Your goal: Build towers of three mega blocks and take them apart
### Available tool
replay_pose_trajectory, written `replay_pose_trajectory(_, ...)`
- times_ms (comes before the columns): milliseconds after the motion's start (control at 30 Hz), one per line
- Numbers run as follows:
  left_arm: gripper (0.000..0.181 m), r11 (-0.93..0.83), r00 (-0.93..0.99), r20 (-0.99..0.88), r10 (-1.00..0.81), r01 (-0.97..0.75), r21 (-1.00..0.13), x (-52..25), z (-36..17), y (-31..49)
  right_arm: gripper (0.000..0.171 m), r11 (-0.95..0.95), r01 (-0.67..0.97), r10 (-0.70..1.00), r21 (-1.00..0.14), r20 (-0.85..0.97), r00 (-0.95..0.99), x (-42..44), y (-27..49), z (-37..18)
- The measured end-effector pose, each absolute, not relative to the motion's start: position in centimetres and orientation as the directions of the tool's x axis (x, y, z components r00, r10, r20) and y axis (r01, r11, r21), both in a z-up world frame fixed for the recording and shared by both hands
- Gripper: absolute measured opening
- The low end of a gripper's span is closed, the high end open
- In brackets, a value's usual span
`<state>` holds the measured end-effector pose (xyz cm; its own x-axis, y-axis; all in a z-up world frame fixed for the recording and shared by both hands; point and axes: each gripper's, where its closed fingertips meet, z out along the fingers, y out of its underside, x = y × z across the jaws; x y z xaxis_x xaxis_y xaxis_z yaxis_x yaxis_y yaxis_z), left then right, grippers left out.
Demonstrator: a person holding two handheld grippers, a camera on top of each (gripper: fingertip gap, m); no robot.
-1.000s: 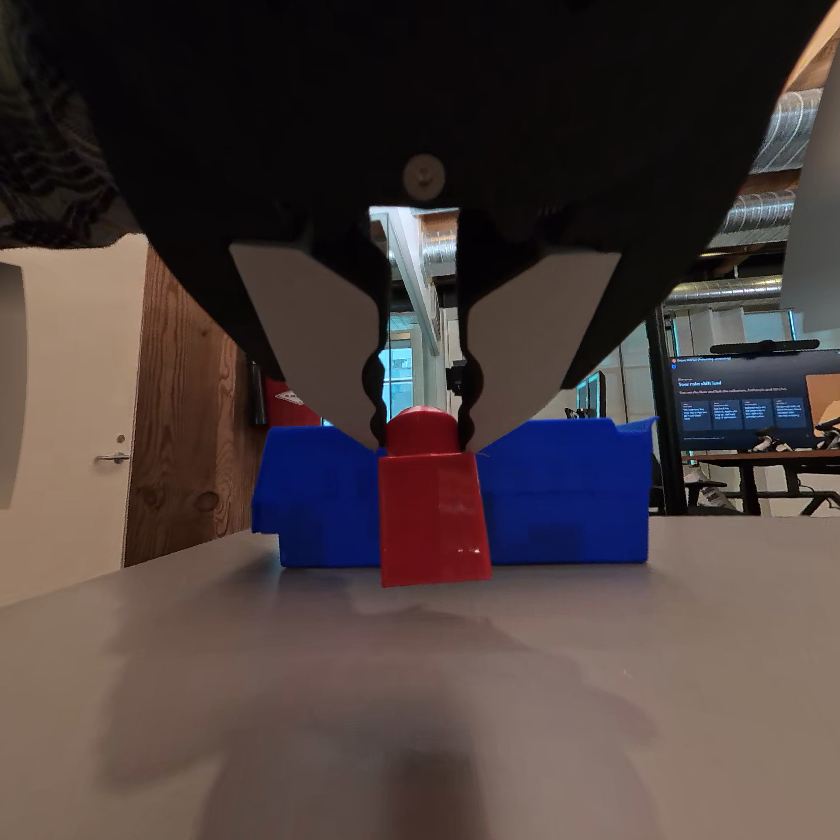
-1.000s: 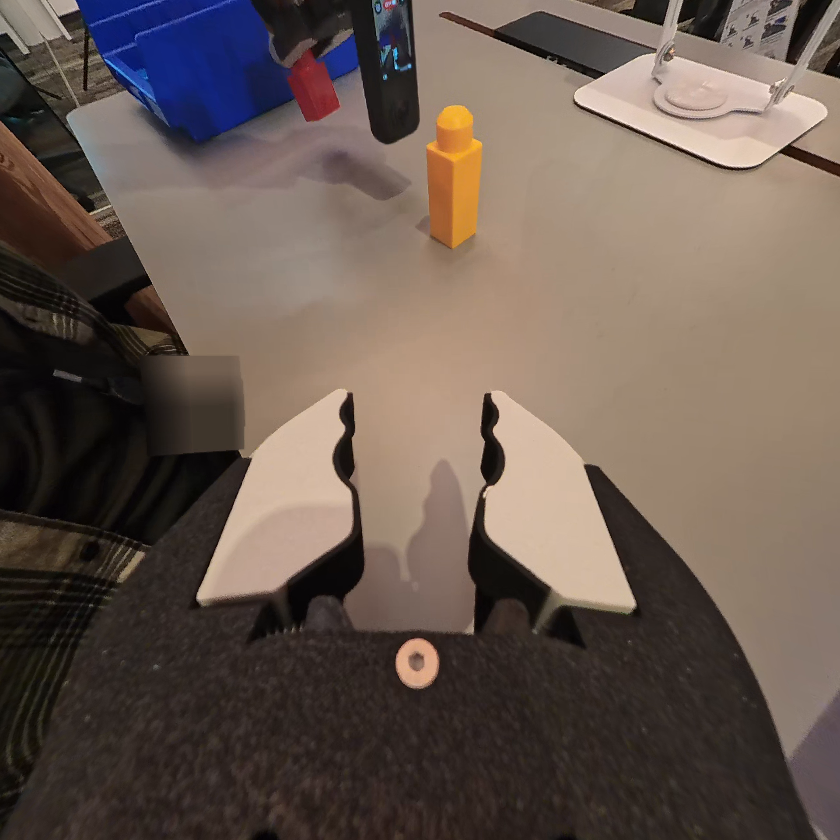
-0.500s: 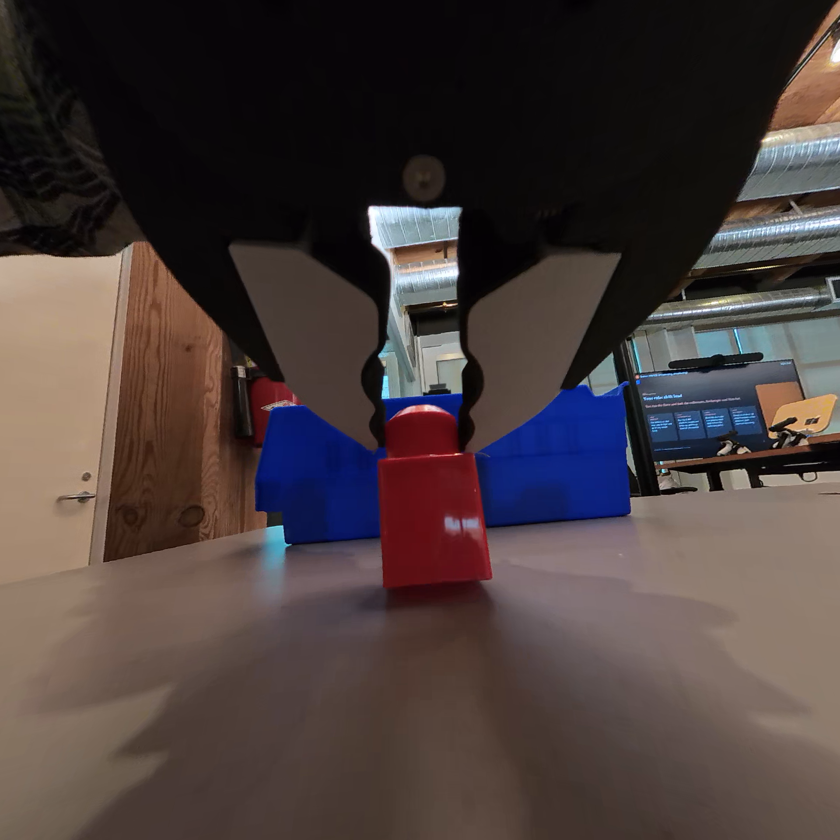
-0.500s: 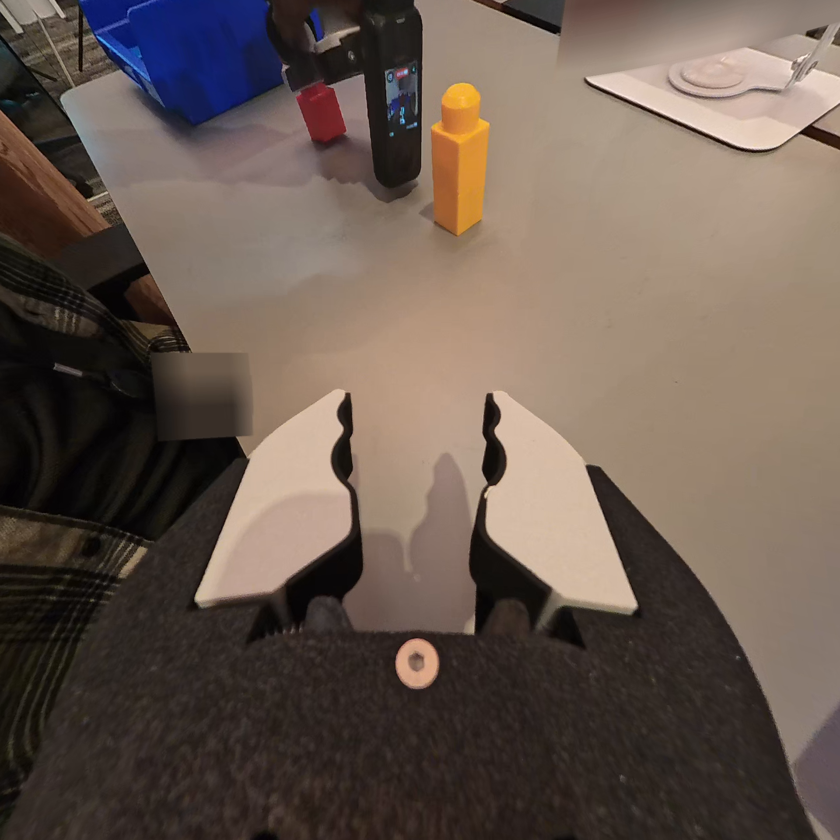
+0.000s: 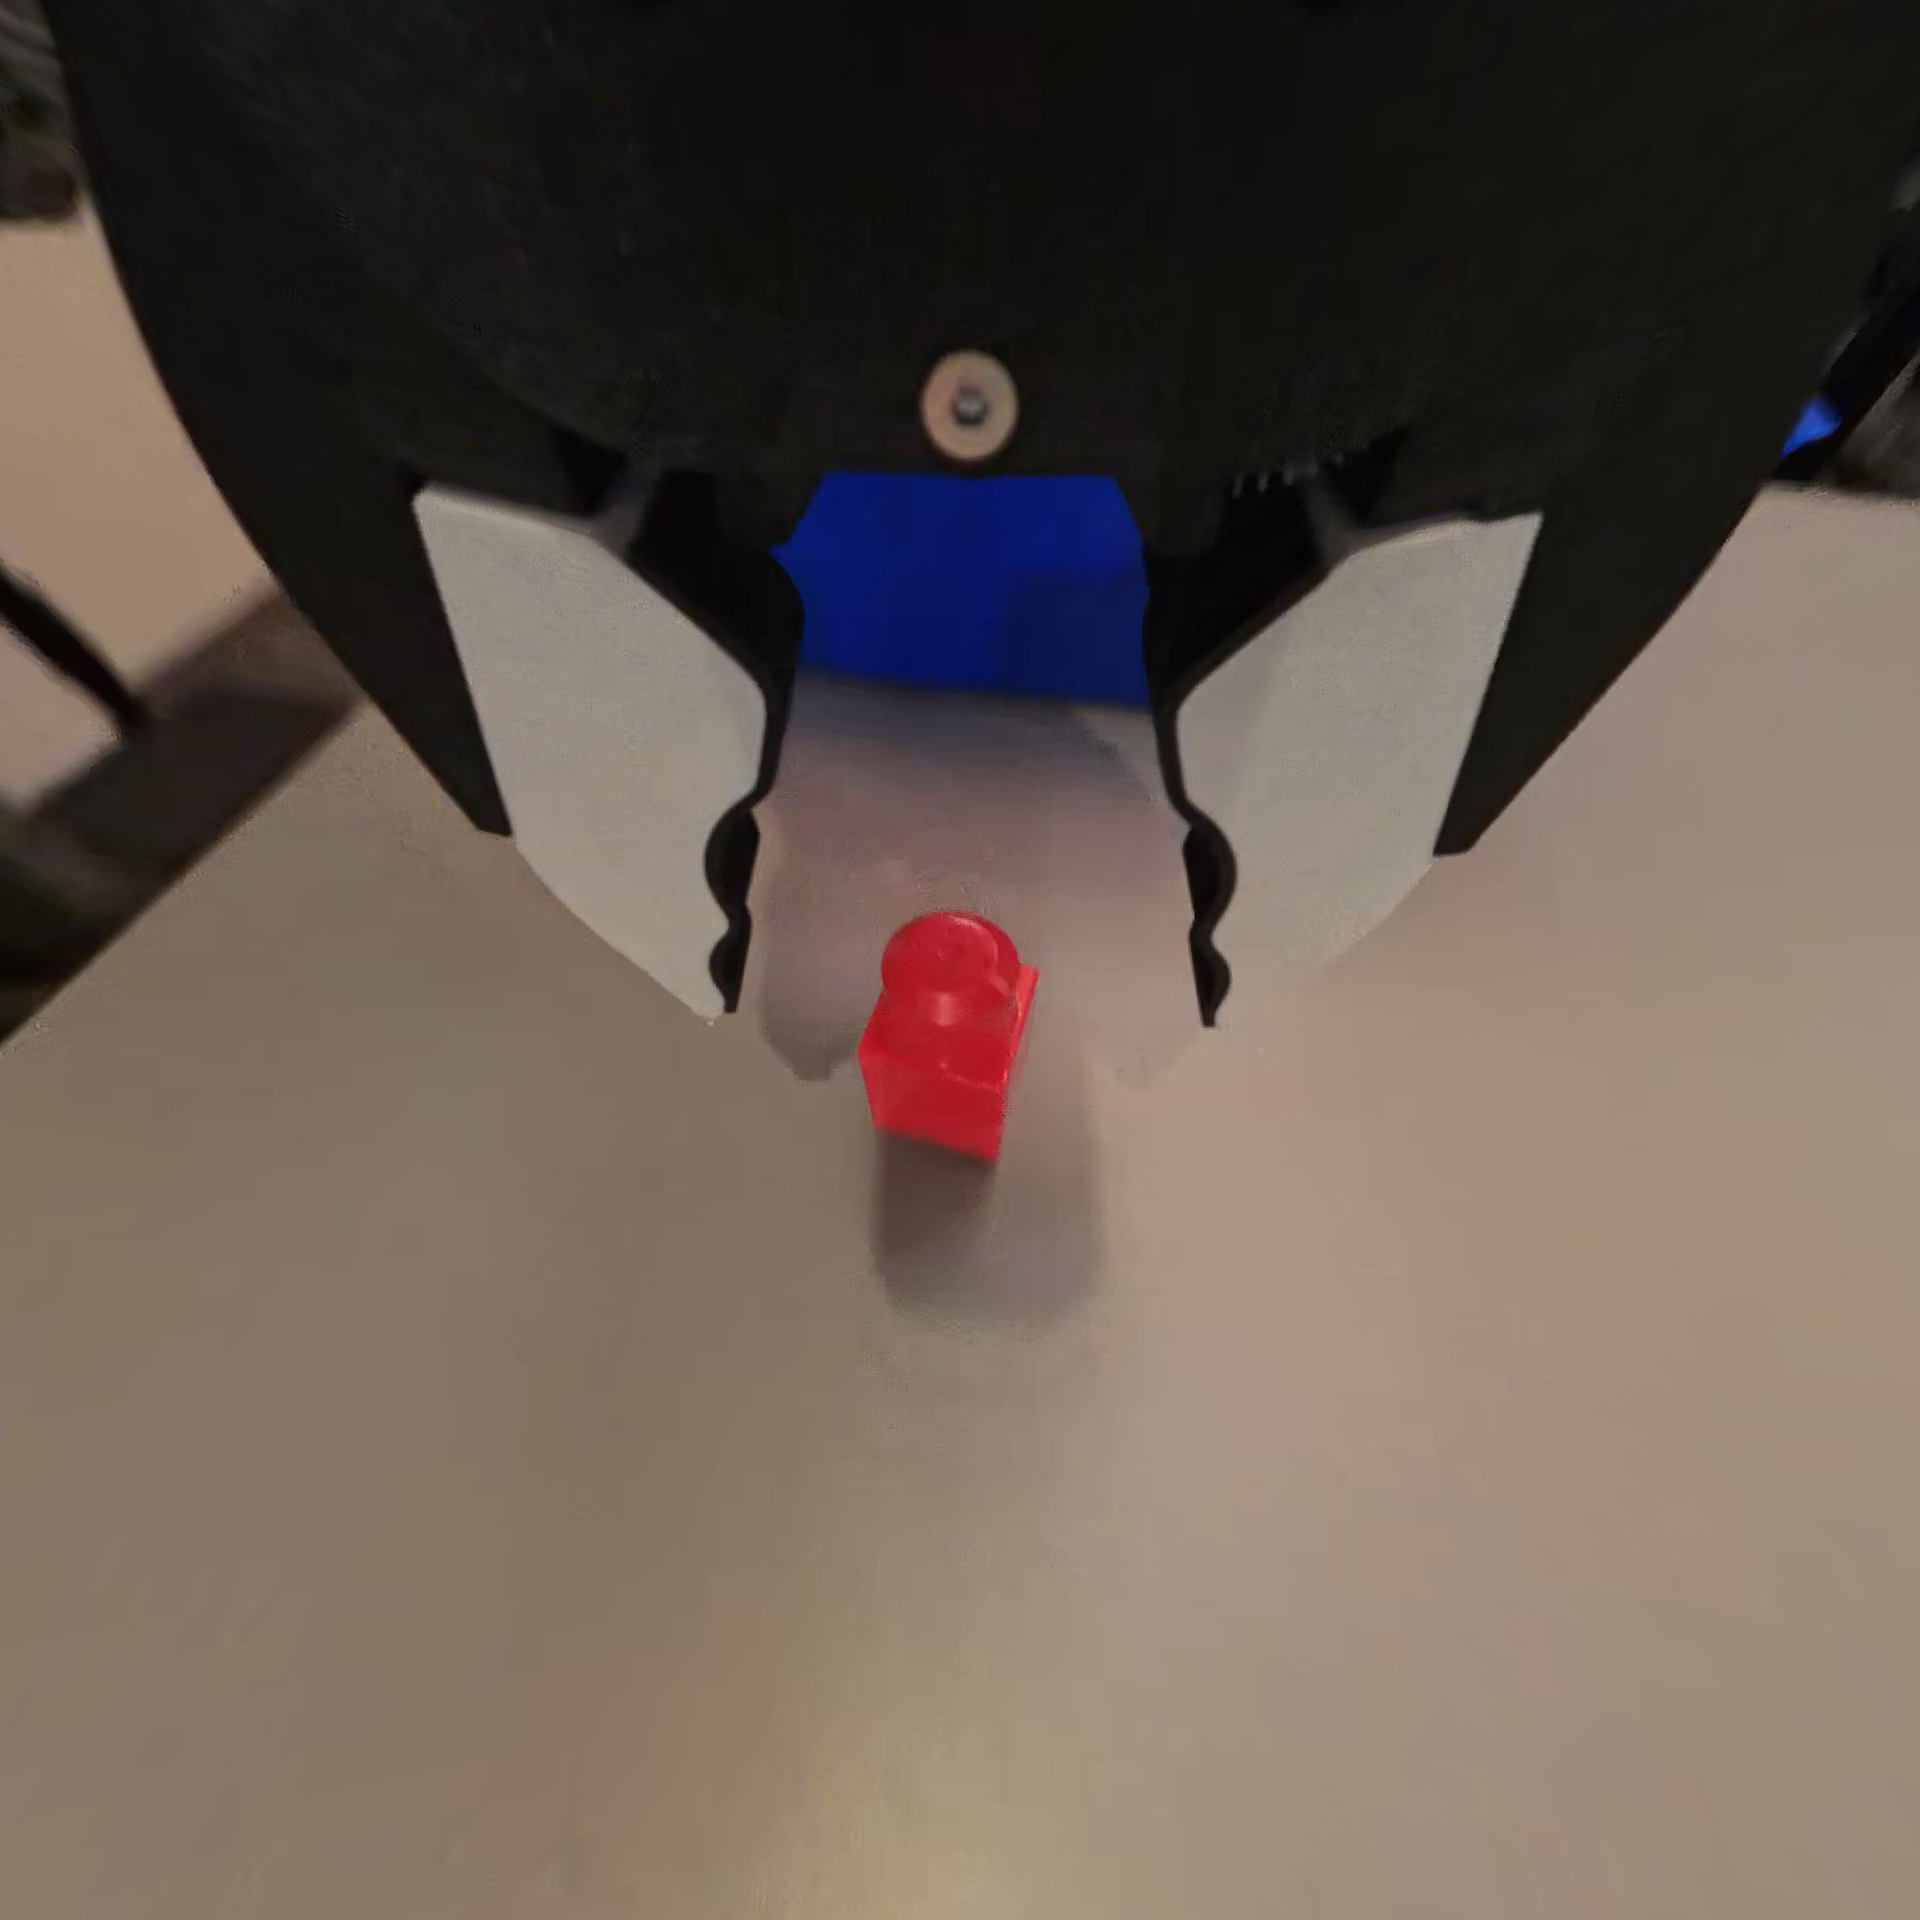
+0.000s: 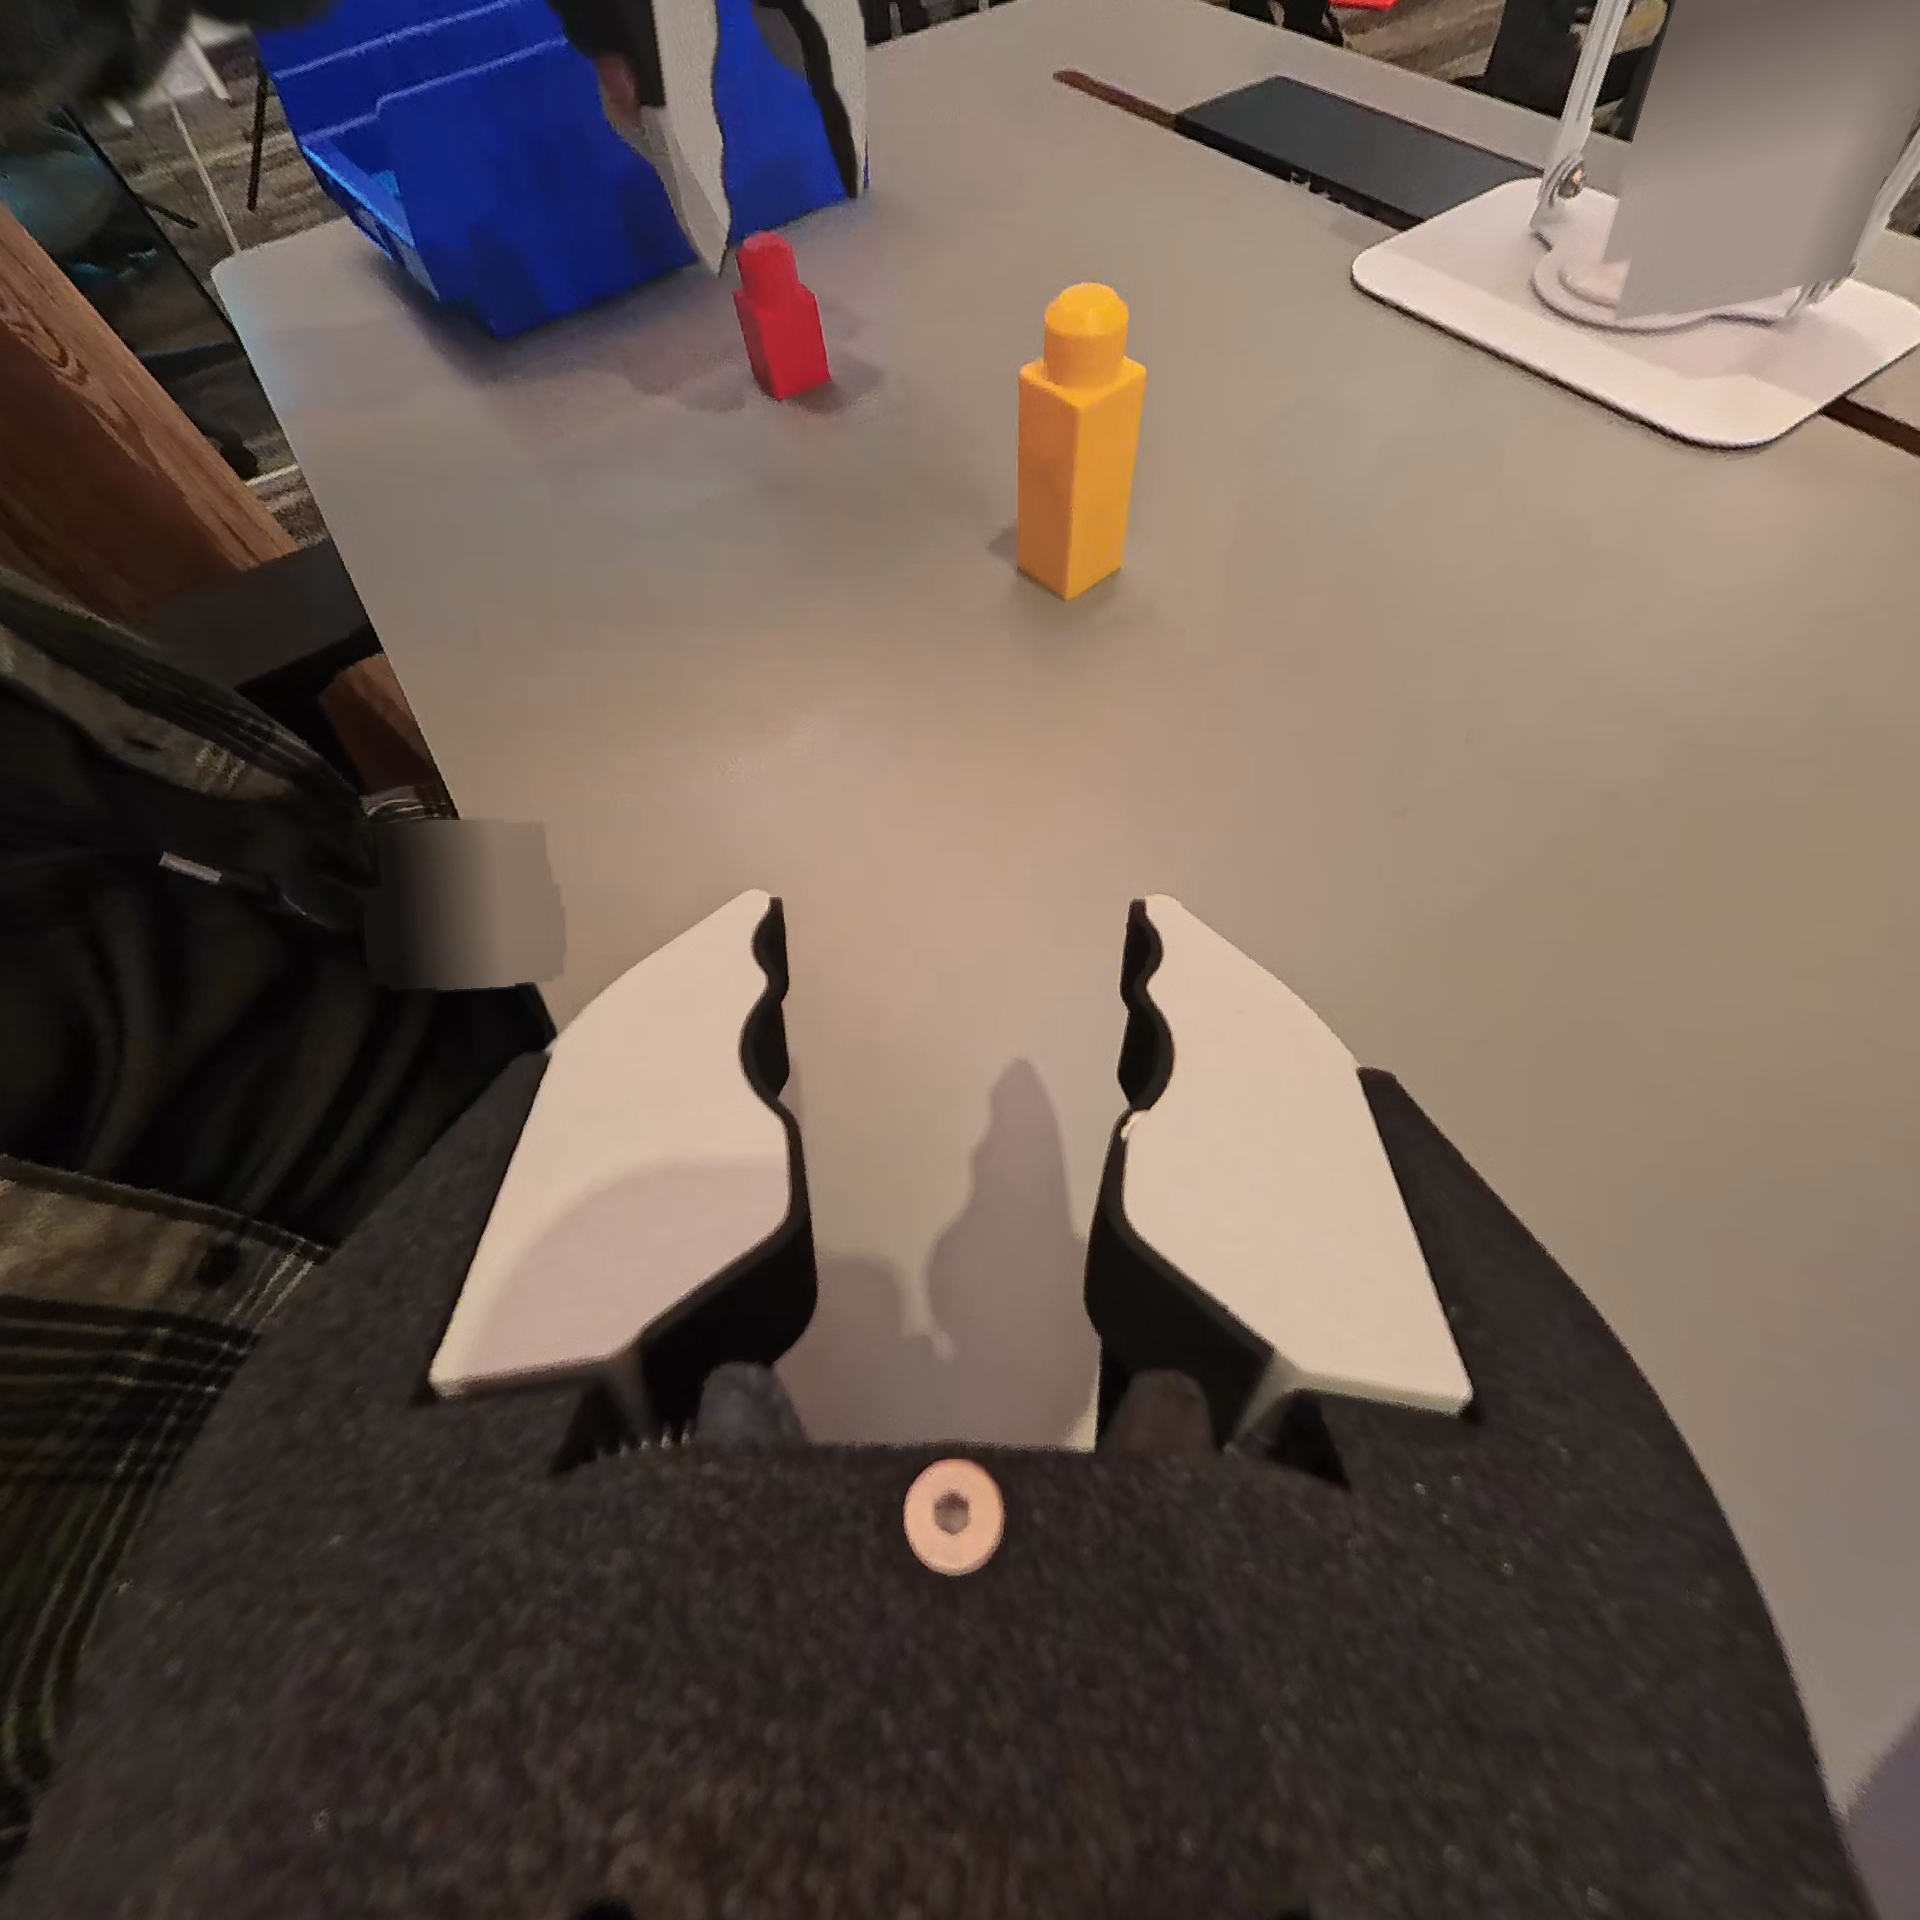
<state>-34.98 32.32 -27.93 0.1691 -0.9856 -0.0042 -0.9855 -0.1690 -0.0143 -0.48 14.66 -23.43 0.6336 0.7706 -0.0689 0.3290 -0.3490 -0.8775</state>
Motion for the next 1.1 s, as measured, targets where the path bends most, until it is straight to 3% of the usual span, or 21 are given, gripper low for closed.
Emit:
replay_pose_trajectory(33, 0.080, -0.191, 0.194, -0.009, -0.981, -0.970, -0.151, -34.5, -27.5, 32.5, 0.062, -0.343, 0.325, 0.772, -0.881, -0.068, 0.632, -0.6, 14.8, -23.3)
replay_pose_trajectory(133, 0.076, -0.215, 0.236, 0.008, -0.972, -0.870, -0.444, -34.1, -26.5, 32.1, 0.062, -0.331, 0.326, 0.786, -0.885, -0.067, 0.615, -1.1, 15.0, -23.1)
replay_pose_trajectory(200, 0.077, -0.197, 0.226, 0.000, -0.974, -0.851, -0.486, -35.0, -27.2, 31.7, 0.062, -0.323, 0.344, 0.795, -0.882, -0.056, 0.604, -1.5, 14.9, -23.1)
replay_pose_trajectory(433, 0.079, -0.172, 0.180, -0.014, -0.984, -0.958, -0.230, -37.8, -31.3, 31.2, 0.062, -0.295, 0.355, 0.802, -0.887, -0.027, 0.597, -1.8, 14.7, -22.4)
replay_pose_trajectory(667, 0.063, -0.185, 0.182, 0.031, -0.983, -0.961, -0.205, -37.1, -32.6, 31.8, 0.062, -0.301, 0.356, 0.792, -0.885, -0.024, 0.610, -1.0, 14.2, -22.5)
replay_pose_trajectory(767, 0.040, -0.191, 0.183, 0.062, -0.981, -0.968, -0.165, -37.0, -33.4, 31.5, 0.061, -0.296, 0.346, 0.787, -0.890, -0.021, 0.617, -0.7, 14.3, -22.2)
replay_pose_trajectory(1100, 0.038, -0.223, 0.208, 0.083, -0.975, -0.939, -0.262, -32.2, -30.6, 30.9, 0.060, -0.298, 0.343, 0.792, -0.891, -0.030, 0.610, -1.0, 14.3, -22.6)
